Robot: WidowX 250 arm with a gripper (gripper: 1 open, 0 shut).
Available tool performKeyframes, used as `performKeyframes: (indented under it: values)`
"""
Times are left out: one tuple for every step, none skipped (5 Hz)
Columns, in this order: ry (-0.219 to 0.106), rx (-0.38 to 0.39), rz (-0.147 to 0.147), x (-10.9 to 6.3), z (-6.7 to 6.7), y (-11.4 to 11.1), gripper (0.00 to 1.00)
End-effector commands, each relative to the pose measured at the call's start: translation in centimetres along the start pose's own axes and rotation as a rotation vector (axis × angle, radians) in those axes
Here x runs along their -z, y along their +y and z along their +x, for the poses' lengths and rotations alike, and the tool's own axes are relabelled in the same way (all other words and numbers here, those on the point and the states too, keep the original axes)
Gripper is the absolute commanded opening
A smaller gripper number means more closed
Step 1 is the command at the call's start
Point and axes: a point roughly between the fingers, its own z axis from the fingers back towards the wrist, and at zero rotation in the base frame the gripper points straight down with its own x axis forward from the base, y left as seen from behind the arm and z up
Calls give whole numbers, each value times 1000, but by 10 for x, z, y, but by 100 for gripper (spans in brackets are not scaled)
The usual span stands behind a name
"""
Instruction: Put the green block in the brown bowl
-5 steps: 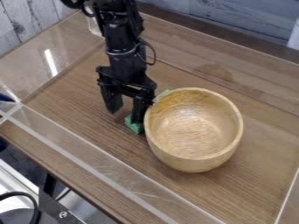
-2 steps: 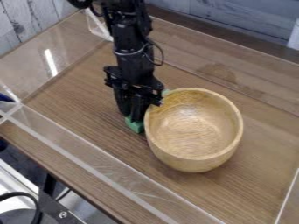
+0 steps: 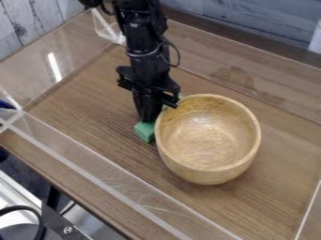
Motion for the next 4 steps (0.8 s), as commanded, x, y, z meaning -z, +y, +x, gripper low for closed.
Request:
performKeyframes:
  values:
    - [61, -22, 7, 22, -15, 12, 0]
    - [71, -24, 13, 23, -19, 16, 0]
    - [82, -26, 18, 24, -23, 19, 0]
    - [91, -27, 24, 24, -27, 23, 0]
